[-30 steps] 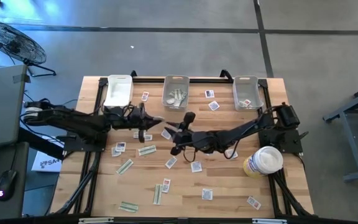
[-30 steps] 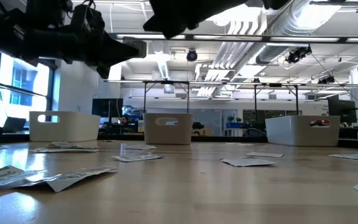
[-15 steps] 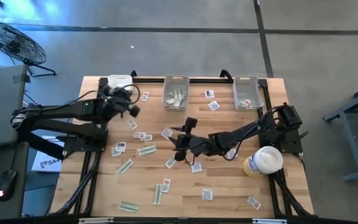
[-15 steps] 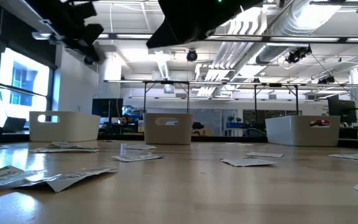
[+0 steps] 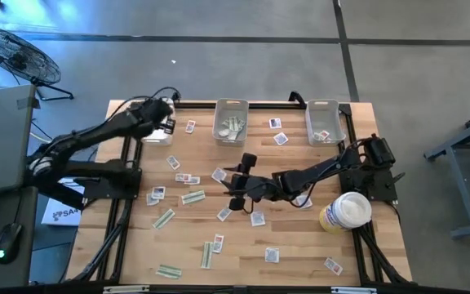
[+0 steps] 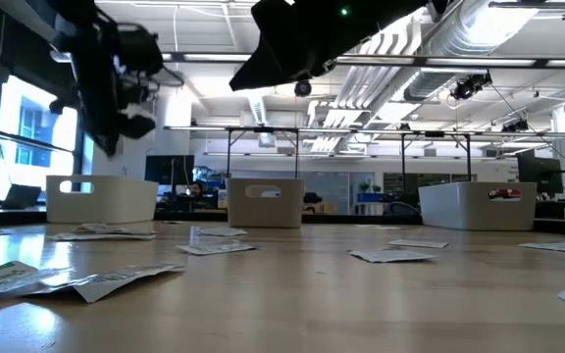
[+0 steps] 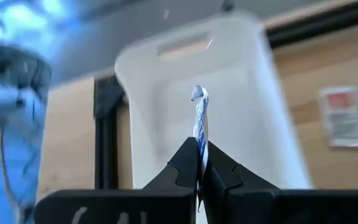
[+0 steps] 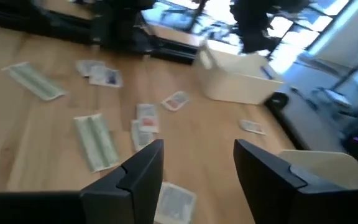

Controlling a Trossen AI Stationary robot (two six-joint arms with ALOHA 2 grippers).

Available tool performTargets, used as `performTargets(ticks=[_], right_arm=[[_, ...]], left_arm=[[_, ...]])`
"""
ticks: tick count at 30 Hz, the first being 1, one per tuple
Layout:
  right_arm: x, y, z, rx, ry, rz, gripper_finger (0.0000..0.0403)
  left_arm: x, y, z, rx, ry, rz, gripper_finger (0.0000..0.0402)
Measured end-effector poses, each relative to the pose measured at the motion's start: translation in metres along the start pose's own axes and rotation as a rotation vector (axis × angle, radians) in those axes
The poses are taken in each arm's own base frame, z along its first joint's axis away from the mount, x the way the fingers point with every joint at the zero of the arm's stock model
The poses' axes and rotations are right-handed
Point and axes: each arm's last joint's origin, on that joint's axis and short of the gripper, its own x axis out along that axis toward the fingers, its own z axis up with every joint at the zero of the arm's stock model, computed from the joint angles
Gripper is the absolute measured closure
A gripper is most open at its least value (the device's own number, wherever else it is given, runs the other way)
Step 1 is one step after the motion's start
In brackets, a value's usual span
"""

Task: Pick & Place First Aid Supplies
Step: Put the blue pad into the white bin

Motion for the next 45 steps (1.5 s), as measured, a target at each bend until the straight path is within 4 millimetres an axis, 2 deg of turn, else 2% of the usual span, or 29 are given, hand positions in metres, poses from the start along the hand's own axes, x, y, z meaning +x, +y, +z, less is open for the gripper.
performTargets(ticks=[3,6,9,16,24,28,33,38,42,45], right_arm=[[0.001,0.002,-0.004,-0.087,0.019,0.140,0.0213],[0.006,0.003,-0.012,-0.118,0.050,0.263,0.0214],[0.016,0.003,-0.022,-0.091,0.091,0.291,0.0213],[0.040,0.008,-0.048,-0.070,0.152,0.304,0.0213],[0.051,-0.010,-0.053,0.015,0.181,0.242,0.0212],[0.059,-0.022,-0.061,0.067,0.225,0.242,0.0212],[0.071,-0.031,-0.072,0.124,0.254,0.244,0.0212],[0.085,-0.037,-0.083,0.204,0.296,0.212,0.0213],[0.095,-0.035,-0.092,0.207,0.324,0.160,0.0213],[0.098,-0.037,-0.094,0.237,0.335,0.107,0.0213]], left_arm=[[0.022,0.002,0.002,0.014,0.081,0.044,0.0401],[0.030,-0.005,0.002,0.040,0.094,0.080,0.0401],[0.040,-0.011,0.001,0.050,0.143,0.032,0.0401],[0.057,-0.016,-0.002,0.076,0.200,0.073,0.0394],[0.059,-0.018,-0.002,0.089,0.204,0.048,0.0304],[0.058,-0.020,-0.001,0.122,0.223,-0.007,0.0276],[0.045,-0.018,0.014,0.142,0.218,-0.081,0.0268],[0.009,-0.009,0.029,0.146,0.150,-0.128,0.0267],[-0.025,-0.009,0.020,0.126,0.031,-0.228,0.0268],[-0.041,-0.018,0.003,0.142,-0.064,-0.342,0.0268]])
